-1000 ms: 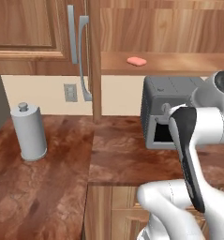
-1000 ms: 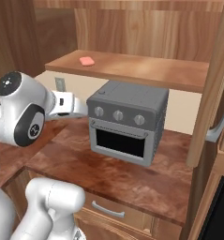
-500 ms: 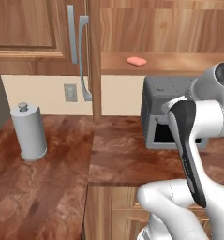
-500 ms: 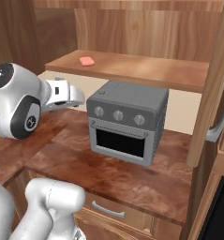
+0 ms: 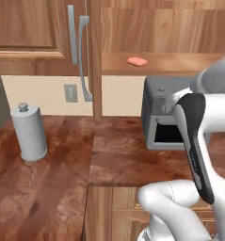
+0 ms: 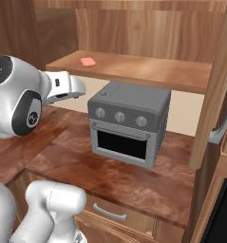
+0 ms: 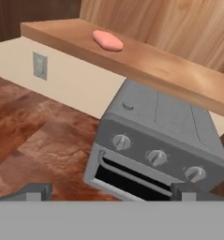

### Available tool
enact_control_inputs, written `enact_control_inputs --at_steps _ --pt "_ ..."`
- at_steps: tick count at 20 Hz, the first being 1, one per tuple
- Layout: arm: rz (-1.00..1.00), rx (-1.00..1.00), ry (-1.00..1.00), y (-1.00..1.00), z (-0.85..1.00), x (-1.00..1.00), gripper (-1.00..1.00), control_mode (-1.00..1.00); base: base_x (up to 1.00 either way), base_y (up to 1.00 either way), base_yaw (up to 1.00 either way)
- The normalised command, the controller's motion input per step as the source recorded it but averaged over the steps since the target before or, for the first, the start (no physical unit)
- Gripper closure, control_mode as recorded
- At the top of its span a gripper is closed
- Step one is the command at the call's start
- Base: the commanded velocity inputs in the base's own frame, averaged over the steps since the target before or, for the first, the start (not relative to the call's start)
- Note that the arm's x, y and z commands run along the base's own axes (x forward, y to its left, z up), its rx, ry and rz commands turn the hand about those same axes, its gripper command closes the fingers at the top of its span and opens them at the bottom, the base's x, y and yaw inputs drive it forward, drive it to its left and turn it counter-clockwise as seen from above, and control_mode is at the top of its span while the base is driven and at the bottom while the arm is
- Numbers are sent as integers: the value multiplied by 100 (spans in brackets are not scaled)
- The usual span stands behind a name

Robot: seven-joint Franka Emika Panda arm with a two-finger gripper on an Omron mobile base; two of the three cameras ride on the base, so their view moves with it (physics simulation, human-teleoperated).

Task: Locate and retrieve the bar soap and dish brush from the cabinet. Place them next to the sink.

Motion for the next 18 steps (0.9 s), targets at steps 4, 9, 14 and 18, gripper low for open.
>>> enact_control_inputs --at_steps 4,9,14,18 --pt "6 1 0 0 28 7 -100 -100 0 0 0" --pt "2 9 -5 0 0 32 -100 -100 0 0 0" --pt "1 6 0 0 1 39 -100 -100 0 0 0" --pt "1 4 0 0 2 37 -100 -100 0 0 0"
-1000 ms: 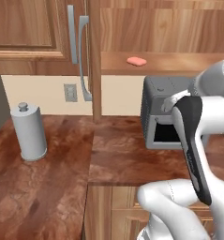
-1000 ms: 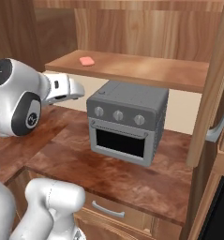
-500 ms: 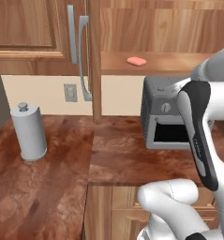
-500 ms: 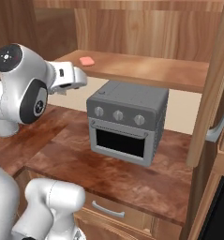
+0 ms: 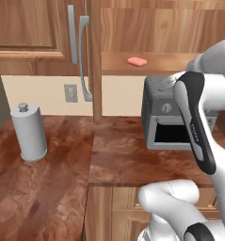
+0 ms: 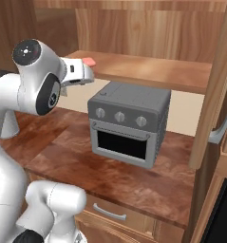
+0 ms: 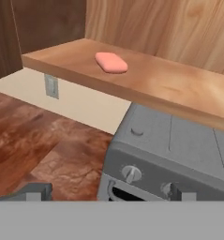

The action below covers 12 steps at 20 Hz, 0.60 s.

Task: Locate and retrieve the bar soap and dish brush from the cabinet. Place them next to the sink.

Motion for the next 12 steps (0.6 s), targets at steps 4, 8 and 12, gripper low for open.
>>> enact_control_inputs --at_steps 4,8,12 --pt "3 6 0 0 10 25 -100 -100 0 0 0" --pt "2 5 0 0 2 36 -100 -100 0 0 0" --pt "0 1 0 5 0 48 -100 -100 0 0 0"
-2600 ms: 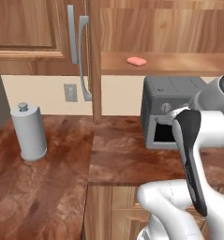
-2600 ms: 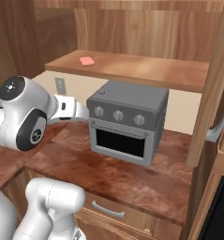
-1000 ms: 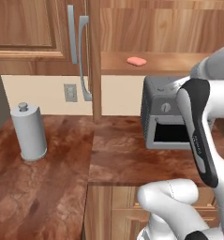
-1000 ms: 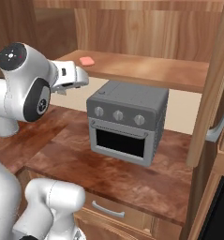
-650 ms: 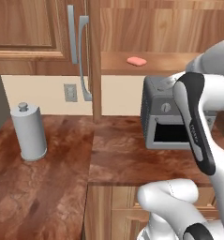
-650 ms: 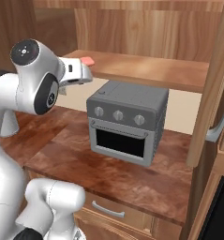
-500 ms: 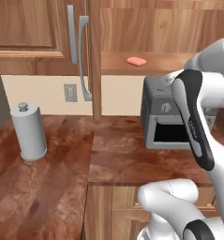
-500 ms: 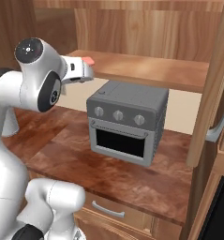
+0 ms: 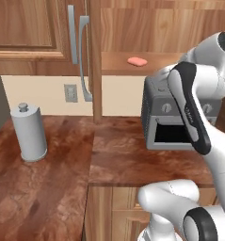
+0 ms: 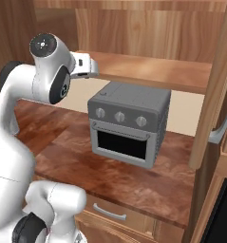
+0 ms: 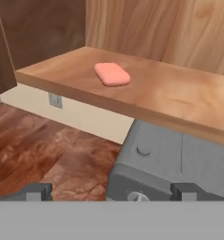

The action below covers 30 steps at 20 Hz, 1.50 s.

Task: Locate and retrieve the bar soap and dish brush from the cabinet. Place them next to the sink.

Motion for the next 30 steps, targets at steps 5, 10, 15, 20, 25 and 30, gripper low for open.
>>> enact_control_inputs --at_steps 5,10,15,20,25,30 --pt "0 -1 -1 14 0 48 -100 -100 0 0 0" --pt "0 0 -3 16 0 46 -100 -100 0 0 0" --pt "0 0 0 15 -7 52 -100 -100 0 0 0" --pt "0 0 4 2 0 45 -100 -100 0 0 0" --pt "0 0 5 0 2 45 -100 -100 0 0 0" --pt "0 0 1 0 0 54 -100 -100 0 0 0"
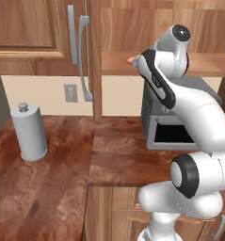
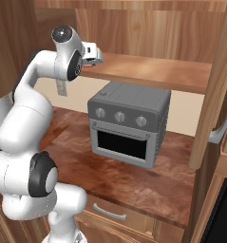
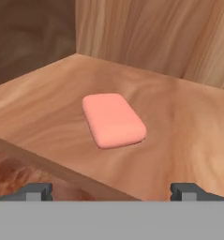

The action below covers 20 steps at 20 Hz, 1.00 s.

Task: Locate and retrieve the bar soap and dish brush from the cabinet. Place them next to the sink.

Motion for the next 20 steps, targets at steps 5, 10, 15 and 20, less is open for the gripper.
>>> enact_control_inputs --at_steps 5,10,15,20 --pt "0 0 2 0 -9 53 -100 -100 0 0 0" --pt "0 0 0 0 -16 49 -100 -100 0 0 0" --pt "0 0 0 0 -1 45 -100 -100 0 0 0" --pt "0 0 0 7 -1 28 -100 -100 0 0 0"
